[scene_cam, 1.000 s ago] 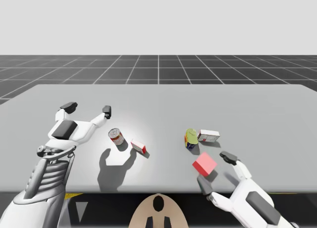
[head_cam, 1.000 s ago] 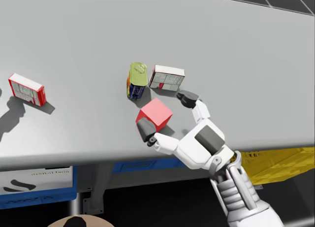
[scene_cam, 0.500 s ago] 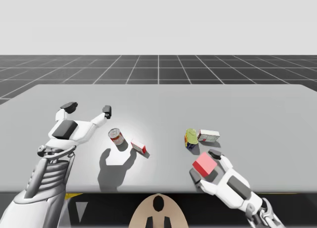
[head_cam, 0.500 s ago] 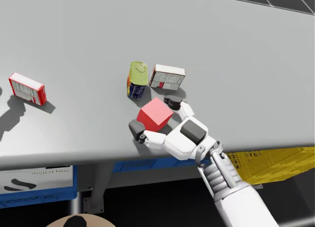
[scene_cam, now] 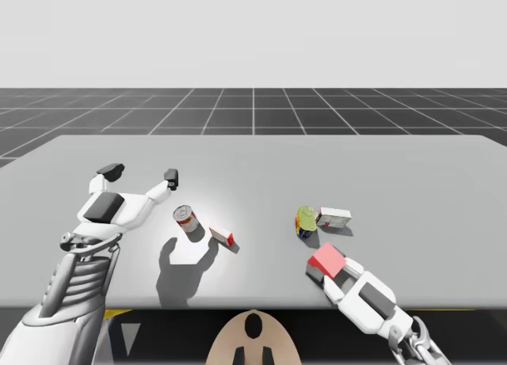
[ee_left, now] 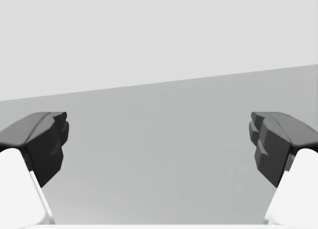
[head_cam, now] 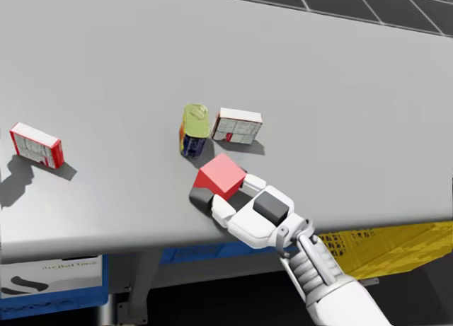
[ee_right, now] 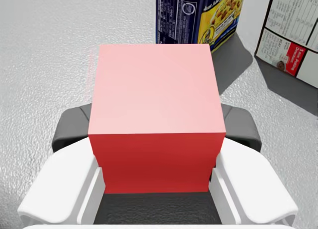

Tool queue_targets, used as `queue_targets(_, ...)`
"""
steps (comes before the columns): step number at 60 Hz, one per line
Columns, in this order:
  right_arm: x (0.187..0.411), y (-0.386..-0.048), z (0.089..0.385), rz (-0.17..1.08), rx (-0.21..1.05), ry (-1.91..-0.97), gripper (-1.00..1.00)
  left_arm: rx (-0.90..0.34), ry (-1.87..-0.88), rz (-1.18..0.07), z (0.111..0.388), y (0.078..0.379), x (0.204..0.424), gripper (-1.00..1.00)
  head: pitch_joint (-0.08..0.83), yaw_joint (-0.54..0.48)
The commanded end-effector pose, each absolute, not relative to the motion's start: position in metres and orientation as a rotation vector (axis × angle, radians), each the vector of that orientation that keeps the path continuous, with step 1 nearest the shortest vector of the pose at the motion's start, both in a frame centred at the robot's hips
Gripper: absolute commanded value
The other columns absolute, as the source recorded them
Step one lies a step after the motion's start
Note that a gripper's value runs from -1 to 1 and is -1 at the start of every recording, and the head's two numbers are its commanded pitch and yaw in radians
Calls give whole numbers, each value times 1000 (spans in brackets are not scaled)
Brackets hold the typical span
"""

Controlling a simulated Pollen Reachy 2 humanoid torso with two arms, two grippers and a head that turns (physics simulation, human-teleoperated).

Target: Find the red cube and pick it up.

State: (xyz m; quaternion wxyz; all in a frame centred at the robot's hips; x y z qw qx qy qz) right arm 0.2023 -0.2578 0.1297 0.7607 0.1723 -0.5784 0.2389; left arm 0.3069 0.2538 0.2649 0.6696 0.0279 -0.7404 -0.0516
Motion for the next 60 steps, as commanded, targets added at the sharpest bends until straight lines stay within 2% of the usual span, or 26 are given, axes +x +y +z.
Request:
queue_targets(1,199,-260,126,524,359,-1241,913,63,-1669,-116,265,254,307,-1000,714,-356)
queue_targets(14,196,-260,128,524,357,-1249,901,63,-1669,-116,265,254,307,-1000,517,-379)
queue_targets(23,192,-259,145,531,335,-1282,937,65,-1669,-121,264,253,307,-1000,487,-380)
queue_targets(32,184,-257,193,553,285,-1377,976,65,-1669,-123,264,253,307,-1000,463,-384)
queue_targets(37,184,-258,230,555,252,-1460,980,65,-1669,-122,264,252,307,-1000,454,-392)
queue_targets(45,183,-259,272,550,216,-1567,1000,65,-1669,-122,264,252,307,-1000,448,-403)
queue_targets(60,180,-257,344,466,161,-1814,1000,65,-1669,-122,264,252,307,-1000,439,-414)
